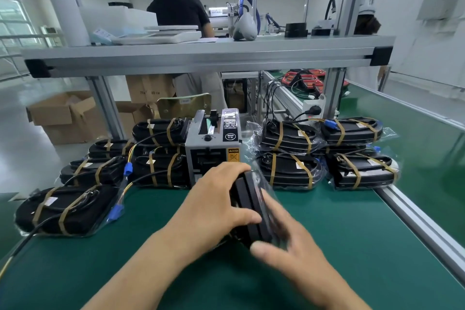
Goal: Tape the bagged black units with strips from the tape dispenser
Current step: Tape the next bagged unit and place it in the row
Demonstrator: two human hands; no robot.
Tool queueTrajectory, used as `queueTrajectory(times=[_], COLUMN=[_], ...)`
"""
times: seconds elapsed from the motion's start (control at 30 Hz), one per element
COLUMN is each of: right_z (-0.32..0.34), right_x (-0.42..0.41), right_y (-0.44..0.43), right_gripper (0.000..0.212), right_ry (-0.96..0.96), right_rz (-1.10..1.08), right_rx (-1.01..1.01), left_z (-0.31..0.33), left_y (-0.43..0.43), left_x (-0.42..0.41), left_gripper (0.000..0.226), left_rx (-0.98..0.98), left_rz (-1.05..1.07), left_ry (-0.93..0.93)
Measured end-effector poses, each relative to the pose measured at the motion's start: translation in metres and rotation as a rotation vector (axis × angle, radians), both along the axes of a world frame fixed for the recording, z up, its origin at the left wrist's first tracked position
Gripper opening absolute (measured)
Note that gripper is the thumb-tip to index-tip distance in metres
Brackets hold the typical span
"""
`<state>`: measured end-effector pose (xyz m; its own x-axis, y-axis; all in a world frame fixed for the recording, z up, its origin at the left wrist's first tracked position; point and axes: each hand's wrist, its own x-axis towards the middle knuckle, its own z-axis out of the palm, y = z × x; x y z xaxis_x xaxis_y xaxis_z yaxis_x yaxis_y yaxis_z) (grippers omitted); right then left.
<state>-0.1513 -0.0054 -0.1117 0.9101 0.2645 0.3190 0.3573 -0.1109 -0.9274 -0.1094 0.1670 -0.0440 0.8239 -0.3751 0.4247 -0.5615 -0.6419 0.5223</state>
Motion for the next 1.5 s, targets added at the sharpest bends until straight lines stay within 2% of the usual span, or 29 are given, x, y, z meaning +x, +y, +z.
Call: queueTrajectory(times=[0.13,0.3,0.4,0.53,0.6,0.67,0.7,0.73,0.8,0.87,0.9,0.97,1.03,1.17,1.33,1.5], right_z=[0.009,0.009,0.004,-0.002,-0.005,-0.010,-0.011,-0.014,-0.016,-0.015,-0.014,-0.014,-0.014,-0.012,-0.010,-0.013], right_x=[-0.003,-0.009,-0.015,-0.020,-0.023,-0.024,-0.025,-0.025,-0.025,-0.027,-0.028,-0.031,-0.034,-0.036,-0.035,-0.035], right_y=[0.004,0.017,0.022,0.028,0.030,0.031,0.032,0.031,0.030,0.028,0.029,0.032,0.036,0.038,0.036,0.036], right_gripper=[0.057,0.034,0.034,0.050,0.045,0.029,0.028,0.036,0.046,0.049,0.049,0.051,0.051,0.050,0.048,0.048], right_ry=[0.032,0.111,0.131,0.141,0.149,0.204,0.232,0.247,0.252,0.257,0.253,0.250,0.257,0.267,0.265,0.267], right_rz=[-0.301,-0.464,-0.507,-0.525,-0.493,-0.449,-0.429,-0.429,-0.467,-0.484,-0.481,-0.479,-0.475,-0.484,-0.472,-0.465], right_rx=[0.054,-0.019,0.093,0.281,0.300,0.335,0.354,0.358,0.356,0.389,0.404,0.397,0.402,0.401,0.413,0.456], left_z=[-0.032,-0.067,-0.072,-0.071,-0.068,-0.066,-0.065,-0.064,-0.061,-0.052,-0.046,-0.038,-0.032,-0.029,-0.032,-0.028], left_y=[-0.012,-0.019,-0.013,-0.004,-0.003,-0.002,-0.002,0.000,0.007,0.012,0.014,0.019,0.023,0.023,0.015,0.006], left_x=[-0.016,-0.034,-0.039,-0.042,-0.042,-0.042,-0.042,-0.042,-0.039,-0.031,-0.022,0.011,0.050,0.098,0.124,0.131], left_gripper=[0.081,0.086,0.085,0.078,0.071,0.062,0.060,0.058,0.056,0.043,0.030,0.007,0.011,0.023,0.029,0.007], left_rx=[0.050,-0.008,-0.058,-0.103,-0.115,-0.139,-0.143,-0.138,-0.169,-0.401,-0.589,-0.886,-1.026,-1.166,-1.206,-1.346], left_rz=[-0.040,-0.027,-0.018,-0.041,-0.034,-0.028,-0.046,-0.079,-0.171,-0.163,-0.063,0.284,0.496,0.571,0.590,0.653], left_ry=[-0.131,-0.266,-0.269,-0.201,-0.181,-0.188,-0.190,-0.177,-0.063,0.137,0.209,0.342,0.547,0.908,1.036,1.022])
